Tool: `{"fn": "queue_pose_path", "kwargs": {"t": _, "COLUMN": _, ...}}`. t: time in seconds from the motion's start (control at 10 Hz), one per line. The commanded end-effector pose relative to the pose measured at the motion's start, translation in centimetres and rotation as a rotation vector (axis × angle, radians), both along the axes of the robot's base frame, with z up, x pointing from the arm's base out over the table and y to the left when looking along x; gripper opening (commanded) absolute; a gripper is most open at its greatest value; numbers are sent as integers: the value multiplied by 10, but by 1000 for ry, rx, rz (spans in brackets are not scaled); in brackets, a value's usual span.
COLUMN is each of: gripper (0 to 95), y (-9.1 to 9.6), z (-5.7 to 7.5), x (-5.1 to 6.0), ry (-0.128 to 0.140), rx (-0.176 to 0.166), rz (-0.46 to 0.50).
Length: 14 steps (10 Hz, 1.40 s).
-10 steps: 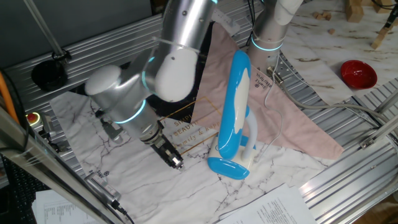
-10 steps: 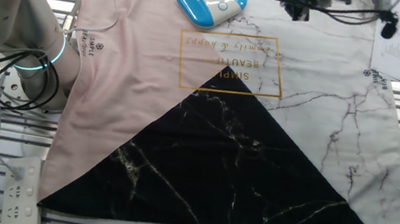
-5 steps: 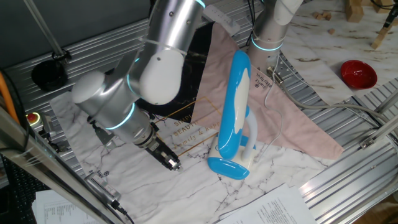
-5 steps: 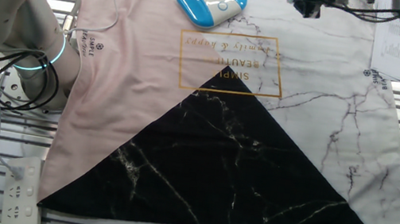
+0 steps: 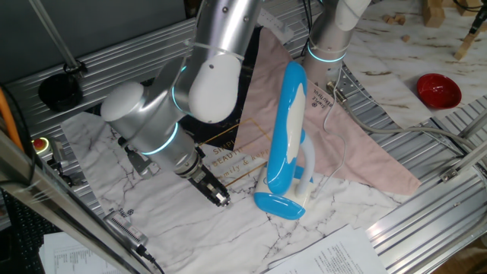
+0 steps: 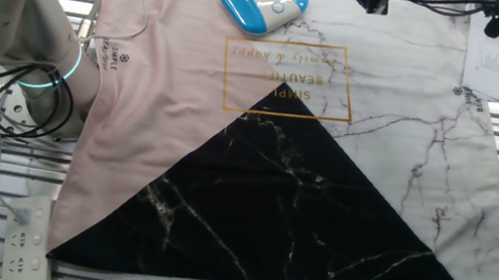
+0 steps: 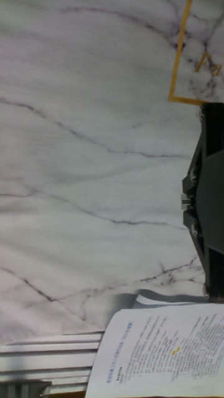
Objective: Turn on the desk lamp by pressing the button
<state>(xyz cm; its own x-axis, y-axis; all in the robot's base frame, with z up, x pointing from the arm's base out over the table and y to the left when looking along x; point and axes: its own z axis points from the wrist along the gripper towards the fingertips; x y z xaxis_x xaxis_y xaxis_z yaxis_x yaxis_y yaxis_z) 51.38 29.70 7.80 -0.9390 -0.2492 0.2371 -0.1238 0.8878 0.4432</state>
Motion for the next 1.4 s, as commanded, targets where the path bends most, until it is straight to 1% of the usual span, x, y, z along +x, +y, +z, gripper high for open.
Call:
{"fn": "queue_pose_path", "kwargs": {"t": 0.1, "gripper": 0, "y": 2, "z": -1, "x": -6, "ry": -3, "rx": -3, "rz": -4}}
{"fn": "queue_pose_path", "kwargs": {"t": 0.4, "gripper": 0, "y": 5, "z": -2, "x": -11, "ry": -5, "rx": -6, "rz": -3}}
{"fn": "queue_pose_path", "kwargs": {"t": 0.8, "gripper": 0, "y": 12, "z": -5, "x": -22, "ry": -5, "rx": -8, "rz": -7}}
{"fn": "queue_pose_path", "kwargs": {"t": 1.2, "gripper": 0, "y": 18, "z": -7, "x": -30, "ry": -8, "rx": -16, "rz": -5}}
{"fn": "queue_pose_path", "kwargs": {"t": 1.4, "gripper": 0, "y": 19, "z": -8, "x": -31, "ry": -8, "rx": -16, "rz": -5}}
